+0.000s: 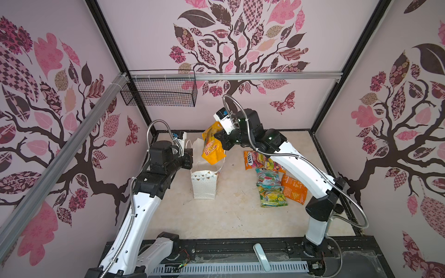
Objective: Place the snacks into the paper bag
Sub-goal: Place the snack in the paper bag.
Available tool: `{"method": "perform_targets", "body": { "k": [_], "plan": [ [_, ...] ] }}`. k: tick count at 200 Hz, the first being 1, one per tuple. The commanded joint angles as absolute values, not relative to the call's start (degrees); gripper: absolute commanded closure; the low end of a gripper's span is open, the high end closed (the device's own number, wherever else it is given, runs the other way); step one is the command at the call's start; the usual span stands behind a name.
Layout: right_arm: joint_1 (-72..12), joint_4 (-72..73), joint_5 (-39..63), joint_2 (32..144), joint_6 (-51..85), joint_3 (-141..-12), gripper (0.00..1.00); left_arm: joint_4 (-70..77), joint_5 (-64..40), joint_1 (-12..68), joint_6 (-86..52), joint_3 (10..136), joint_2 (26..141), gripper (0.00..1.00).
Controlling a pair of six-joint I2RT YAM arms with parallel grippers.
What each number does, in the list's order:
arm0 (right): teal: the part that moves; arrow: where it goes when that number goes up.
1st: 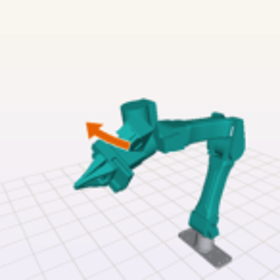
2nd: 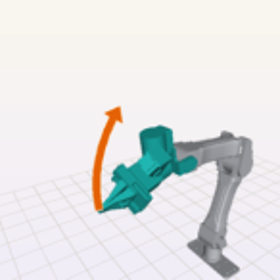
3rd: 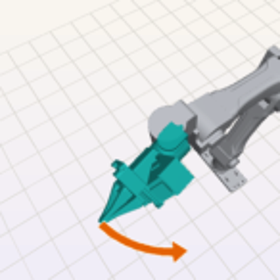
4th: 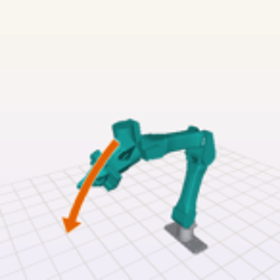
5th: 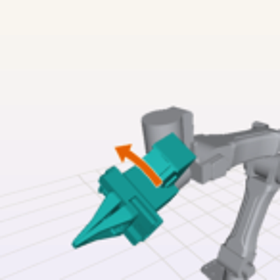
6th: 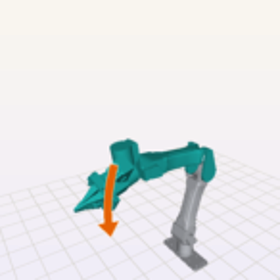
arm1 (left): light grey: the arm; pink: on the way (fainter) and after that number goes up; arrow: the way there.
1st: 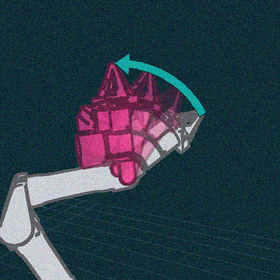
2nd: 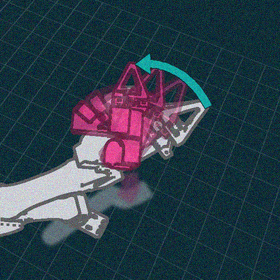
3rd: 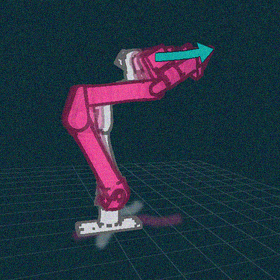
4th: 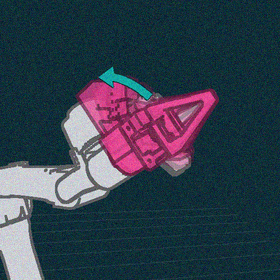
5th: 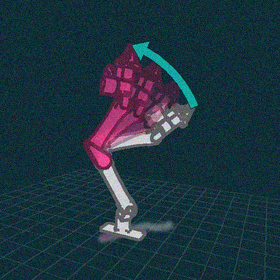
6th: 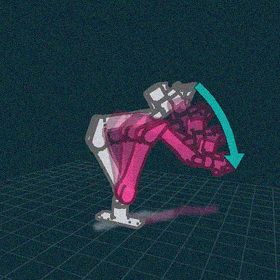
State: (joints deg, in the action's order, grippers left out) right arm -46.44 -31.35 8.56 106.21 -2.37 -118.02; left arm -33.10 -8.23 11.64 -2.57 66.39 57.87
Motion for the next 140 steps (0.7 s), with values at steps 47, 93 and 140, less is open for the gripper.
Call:
{"method": "perform_targets", "body": {
  "k": [47,93,140],
  "plan": [
    [-48.9,-18.8,7.9,96.3,-6.2,-107.7,1.0,-32.4,-8.4,11.5,-2.1,64.8,57.8,1.0],
    [-49.9,-19.5,9.0,93.7,-6.1,-106.1,1.0,-32.5,-8.3,11.5,-2.0,64.8,58.1,1.0],
    [-50.6,-21.6,8.9,93.7,-4.4,-107.2,1.0,-32.5,-8.5,11.5,-2.1,64.8,58.4,1.0]
  ]
}}
